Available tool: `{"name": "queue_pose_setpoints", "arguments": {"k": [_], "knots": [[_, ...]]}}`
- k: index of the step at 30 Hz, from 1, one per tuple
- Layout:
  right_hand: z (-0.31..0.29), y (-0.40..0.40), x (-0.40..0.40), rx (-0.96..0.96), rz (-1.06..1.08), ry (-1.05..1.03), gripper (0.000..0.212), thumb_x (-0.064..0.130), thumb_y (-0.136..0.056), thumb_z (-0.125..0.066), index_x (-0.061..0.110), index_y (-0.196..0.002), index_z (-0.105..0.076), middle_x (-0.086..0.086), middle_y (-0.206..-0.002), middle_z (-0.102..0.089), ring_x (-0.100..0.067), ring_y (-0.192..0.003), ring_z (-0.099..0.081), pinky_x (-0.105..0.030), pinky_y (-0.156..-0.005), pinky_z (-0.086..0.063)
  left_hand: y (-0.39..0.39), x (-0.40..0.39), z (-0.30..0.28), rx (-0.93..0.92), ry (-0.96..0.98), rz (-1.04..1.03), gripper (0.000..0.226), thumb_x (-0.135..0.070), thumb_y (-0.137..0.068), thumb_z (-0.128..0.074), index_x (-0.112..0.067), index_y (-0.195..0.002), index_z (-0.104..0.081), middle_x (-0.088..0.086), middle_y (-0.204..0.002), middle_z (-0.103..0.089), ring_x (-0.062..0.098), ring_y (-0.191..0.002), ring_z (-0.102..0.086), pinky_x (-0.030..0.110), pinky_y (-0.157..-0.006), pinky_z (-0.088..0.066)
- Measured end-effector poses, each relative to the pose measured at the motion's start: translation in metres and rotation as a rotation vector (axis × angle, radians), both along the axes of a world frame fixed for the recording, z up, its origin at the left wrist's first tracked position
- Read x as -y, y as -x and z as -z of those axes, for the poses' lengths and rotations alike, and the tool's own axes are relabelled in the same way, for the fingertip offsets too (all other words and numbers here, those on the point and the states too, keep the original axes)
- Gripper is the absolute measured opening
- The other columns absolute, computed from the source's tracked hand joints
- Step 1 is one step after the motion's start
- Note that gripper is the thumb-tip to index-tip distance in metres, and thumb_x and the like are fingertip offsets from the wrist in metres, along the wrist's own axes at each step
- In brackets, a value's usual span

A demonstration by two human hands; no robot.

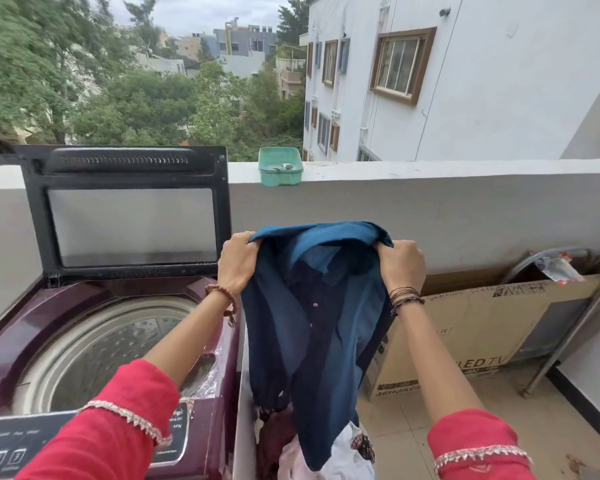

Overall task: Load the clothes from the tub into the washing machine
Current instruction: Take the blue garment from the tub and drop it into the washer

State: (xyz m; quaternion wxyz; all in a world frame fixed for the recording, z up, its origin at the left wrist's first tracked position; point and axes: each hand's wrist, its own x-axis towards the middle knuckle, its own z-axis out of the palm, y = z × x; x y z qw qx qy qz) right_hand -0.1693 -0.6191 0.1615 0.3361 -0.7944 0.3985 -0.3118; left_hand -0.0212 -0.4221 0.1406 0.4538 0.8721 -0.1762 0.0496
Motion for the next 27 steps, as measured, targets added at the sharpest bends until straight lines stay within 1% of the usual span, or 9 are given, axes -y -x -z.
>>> {"name": "queue_pose_setpoints", "arguments": {"k": [3,8,12,16,18,20,21,24,27], "knots": [[-0.016,-0.009,-0.014,-0.005,-0.035,0.109,0.038,0.031,-0.09,-0.053,0.01,-0.058,-0.054,-0.015,-0.062,-0.052,-0.034,-0.063,-0.048,-0.03,-0.054,-0.03,-0.006,-0.01,-0.025,-0.066,0.128,-0.022,0.037,-0.025,-0.094,-0.047,-0.01,-0.06,-0.048,0.02,-0.073,-0.054,0.032,-0.072,-0.047,0.036,-0.058,-0.029],[-0.05,-0.033,-0.038,-0.063,-0.08,0.392,0.028,0.023,-0.091,-0.048,0.007,-0.094,-0.07,-0.021,-0.092,-0.067,-0.038,-0.094,-0.058,-0.034,-0.066,-0.038,-0.019,-0.034,-0.061,-0.049,0.284,-0.064,0.026,-0.017,-0.095,-0.046,-0.005,-0.075,-0.058,0.01,-0.078,-0.052,0.016,-0.076,-0.042,0.032,-0.056,-0.029],[-0.084,-0.052,-0.06,-0.105,-0.048,0.47,0.028,0.015,-0.089,-0.046,0.004,-0.102,-0.068,-0.019,-0.102,-0.066,-0.036,-0.103,-0.057,-0.037,-0.078,-0.046,-0.035,-0.055,-0.08,-0.033,0.387,-0.065,0.022,-0.013,-0.094,-0.047,-0.004,-0.088,-0.066,0.008,-0.083,-0.056,0.015,-0.081,-0.045,0.03,-0.063,-0.033],[-0.119,-0.079,-0.087,0.008,-0.113,0.298,0.028,0.016,-0.088,-0.047,0.004,-0.104,-0.067,-0.024,-0.104,-0.065,-0.041,-0.101,-0.059,-0.038,-0.077,-0.046,-0.059,-0.086,-0.102,-0.063,0.552,-0.089,0.019,-0.024,-0.089,-0.05,-0.014,-0.078,-0.061,0.005,-0.078,-0.053,0.014,-0.077,-0.043,0.032,-0.067,-0.034],[-0.131,-0.094,-0.101,0.094,-0.168,0.189,0.024,0.014,-0.087,-0.048,0.005,-0.094,-0.069,-0.024,-0.096,-0.066,-0.041,-0.095,-0.062,-0.038,-0.074,-0.047,-0.07,-0.103,-0.113,-0.068,0.571,-0.121,0.019,-0.027,-0.088,-0.048,-0.016,-0.077,-0.059,0.004,-0.078,-0.054,0.015,-0.077,-0.045,0.033,-0.067,-0.034],[-0.139,-0.113,-0.118,0.233,-0.254,0.009,0.023,0.013,-0.087,-0.047,0.012,-0.074,-0.066,-0.016,-0.072,-0.066,-0.036,-0.073,-0.069,-0.038,-0.065,-0.055,-0.078,-0.12,-0.125,-0.06,0.6,-0.139,0.02,-0.024,-0.091,-0.046,-0.015,-0.078,-0.059,0.005,-0.082,-0.057,0.016,-0.079,-0.047,0.033,-0.069,-0.036],[-0.141,-0.121,-0.127,0.295,-0.295,-0.092,0.024,0.013,-0.088,-0.047,0.013,-0.074,-0.066,-0.011,-0.064,-0.063,-0.03,-0.058,-0.069,-0.038,-0.057,-0.057,-0.08,-0.128,-0.131,-0.054,0.616,-0.148,0.021,-0.022,-0.092,-0.045,-0.014,-0.079,-0.058,0.006,-0.084,-0.058,0.016,-0.08,-0.048,0.032,-0.07,-0.037],[-0.147,-0.145,-0.158,0.457,-0.424,-0.373,0.023,0.011,-0.093,-0.045,0.008,-0.102,-0.066,-0.013,-0.082,-0.062,-0.016,-0.033,-0.06,-0.025,-0.034,-0.05,-0.089,-0.15,-0.146,-0.07,0.701,-0.125,0.023,-0.022,-0.096,-0.041,-0.018,-0.081,-0.057,0.002,-0.084,-0.059,0.016,-0.077,-0.052,0.03,-0.063,-0.043],[-0.158,-0.164,-0.19,0.549,-0.517,-0.577,0.024,0.01,-0.096,-0.04,0.01,-0.111,-0.059,-0.012,-0.101,-0.059,-0.014,-0.034,-0.06,-0.024,-0.035,-0.049,-0.096,-0.173,-0.157,-0.086,0.759,-0.034,0.023,-0.022,-0.099,-0.037,-0.019,-0.087,-0.057,-0.005,-0.08,-0.058,0.011,-0.071,-0.055,0.032,-0.053,-0.051]]}}
